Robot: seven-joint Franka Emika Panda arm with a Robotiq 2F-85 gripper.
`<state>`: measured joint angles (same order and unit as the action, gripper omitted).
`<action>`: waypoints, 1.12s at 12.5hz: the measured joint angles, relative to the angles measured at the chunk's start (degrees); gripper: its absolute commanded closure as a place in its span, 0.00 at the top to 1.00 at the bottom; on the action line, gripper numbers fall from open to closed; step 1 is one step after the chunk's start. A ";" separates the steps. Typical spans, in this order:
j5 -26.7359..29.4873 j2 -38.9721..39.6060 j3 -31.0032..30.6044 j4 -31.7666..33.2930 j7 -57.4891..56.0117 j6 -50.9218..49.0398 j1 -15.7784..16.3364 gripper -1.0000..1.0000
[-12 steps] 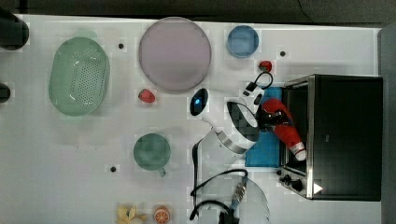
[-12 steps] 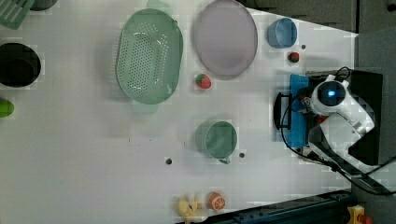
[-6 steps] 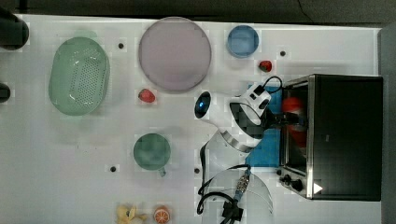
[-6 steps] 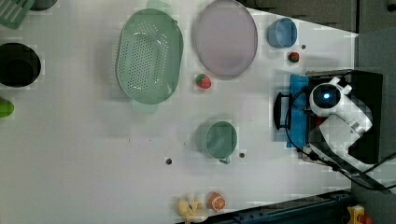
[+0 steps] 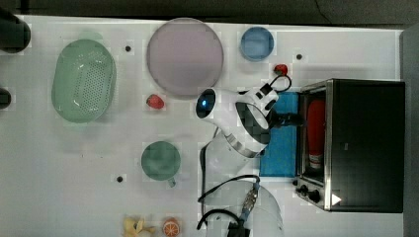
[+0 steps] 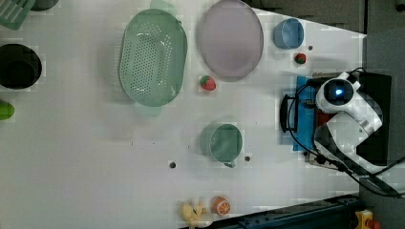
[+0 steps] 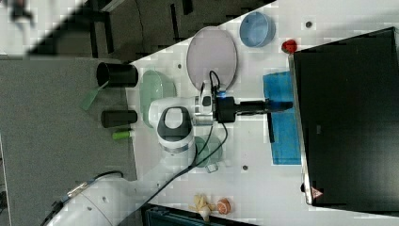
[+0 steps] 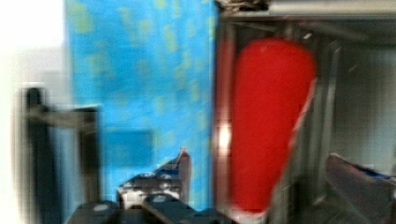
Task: Pick Ketchup from the table and place in oven.
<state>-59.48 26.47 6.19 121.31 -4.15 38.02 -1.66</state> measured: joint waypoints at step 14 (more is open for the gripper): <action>57.99 -33.48 -2.69 -6.71 -0.98 -18.63 1.53 1.00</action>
<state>-1.49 -7.02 3.49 114.59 -5.14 19.39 -0.13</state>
